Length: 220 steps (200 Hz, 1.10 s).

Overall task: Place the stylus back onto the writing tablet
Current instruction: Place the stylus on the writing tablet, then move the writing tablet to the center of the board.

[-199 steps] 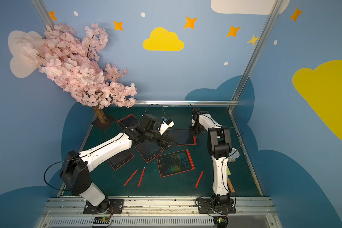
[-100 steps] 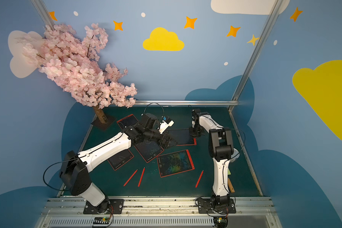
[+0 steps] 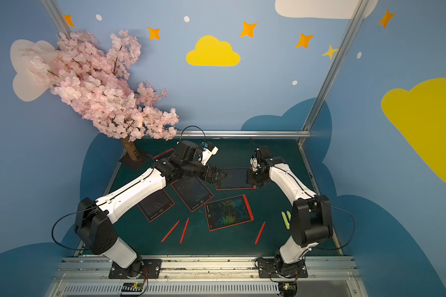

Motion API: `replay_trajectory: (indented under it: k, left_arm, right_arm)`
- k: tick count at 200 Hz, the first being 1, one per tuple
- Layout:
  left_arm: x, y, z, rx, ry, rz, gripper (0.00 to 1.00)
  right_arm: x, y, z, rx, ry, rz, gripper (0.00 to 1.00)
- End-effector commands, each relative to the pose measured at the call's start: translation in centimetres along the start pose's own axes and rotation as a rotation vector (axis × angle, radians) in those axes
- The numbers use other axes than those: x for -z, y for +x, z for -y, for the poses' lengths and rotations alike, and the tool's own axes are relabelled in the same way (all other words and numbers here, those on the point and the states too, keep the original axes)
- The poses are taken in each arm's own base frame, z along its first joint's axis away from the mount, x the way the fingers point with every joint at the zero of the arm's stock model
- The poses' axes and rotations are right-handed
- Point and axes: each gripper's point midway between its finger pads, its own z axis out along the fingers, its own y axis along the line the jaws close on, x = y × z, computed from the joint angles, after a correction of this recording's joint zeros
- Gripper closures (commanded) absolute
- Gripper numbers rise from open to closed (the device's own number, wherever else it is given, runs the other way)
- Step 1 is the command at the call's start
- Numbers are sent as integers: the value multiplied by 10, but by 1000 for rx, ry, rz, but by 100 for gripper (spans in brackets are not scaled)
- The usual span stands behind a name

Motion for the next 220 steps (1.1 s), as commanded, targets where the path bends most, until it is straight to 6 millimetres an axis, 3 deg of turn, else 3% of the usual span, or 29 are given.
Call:
replay_trajectory:
  k: [1, 56, 98, 121, 188, 220]
  left_arm:
    - [-3, -2, -13, 61, -8, -3, 1]
    - [-5, 1, -25, 24, -17, -5, 1]
    - [-15, 10, -38, 17, -50, -56, 1]
    - [-17, 13, -46, 38, -90, -86, 2]
    - [-25, 24, -68, 140, -184, -100, 3]
    - [-36, 35, -86, 235, -244, -105, 2]
  right_arm:
    - [16, 3, -10, -25, -54, 43, 55]
    - [22, 4, 0, -68, -81, 71, 42]
    - [29, 12, 2, -87, -105, 74, 40]
    - [27, 19, -2, -80, -134, 88, 46]
    - [46, 29, -13, -81, -189, 169, 38]
    - [36, 26, -10, -129, -200, 183, 34]
